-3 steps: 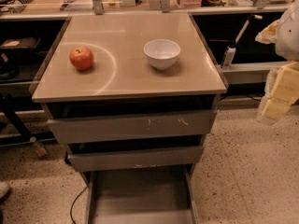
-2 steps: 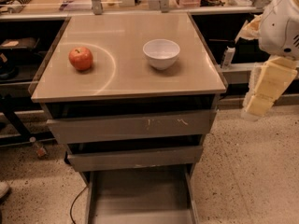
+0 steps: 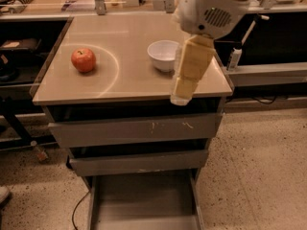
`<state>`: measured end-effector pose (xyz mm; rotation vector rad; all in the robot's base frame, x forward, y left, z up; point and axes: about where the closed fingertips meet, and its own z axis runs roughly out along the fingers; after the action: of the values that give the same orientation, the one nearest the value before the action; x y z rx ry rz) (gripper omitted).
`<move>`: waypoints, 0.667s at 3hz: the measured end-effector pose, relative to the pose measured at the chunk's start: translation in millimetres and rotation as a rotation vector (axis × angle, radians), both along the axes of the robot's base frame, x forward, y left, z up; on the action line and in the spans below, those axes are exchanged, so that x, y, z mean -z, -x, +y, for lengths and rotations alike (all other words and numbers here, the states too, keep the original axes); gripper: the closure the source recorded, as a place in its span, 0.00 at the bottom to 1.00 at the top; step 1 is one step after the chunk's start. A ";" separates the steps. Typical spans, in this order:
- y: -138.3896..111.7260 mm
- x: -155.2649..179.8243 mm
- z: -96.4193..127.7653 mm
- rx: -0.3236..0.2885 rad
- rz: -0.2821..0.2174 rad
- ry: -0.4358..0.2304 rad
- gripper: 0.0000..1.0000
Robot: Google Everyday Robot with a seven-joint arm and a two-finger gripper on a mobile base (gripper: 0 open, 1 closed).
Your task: Place apple into bottom drawer
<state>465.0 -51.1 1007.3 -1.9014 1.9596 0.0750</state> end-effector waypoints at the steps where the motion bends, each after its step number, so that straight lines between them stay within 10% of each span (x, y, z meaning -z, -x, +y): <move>1: -0.1 -2.9 6.1 -0.009 -0.011 -0.005 0.00; 2: -1.4 -1.0 7.4 0.003 -0.026 -0.021 0.00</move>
Offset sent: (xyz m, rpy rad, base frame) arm 0.0042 0.0059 -0.0068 0.0357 -0.0269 -0.0202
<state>466.4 -43.7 1008.3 -1.8768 1.9375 0.0695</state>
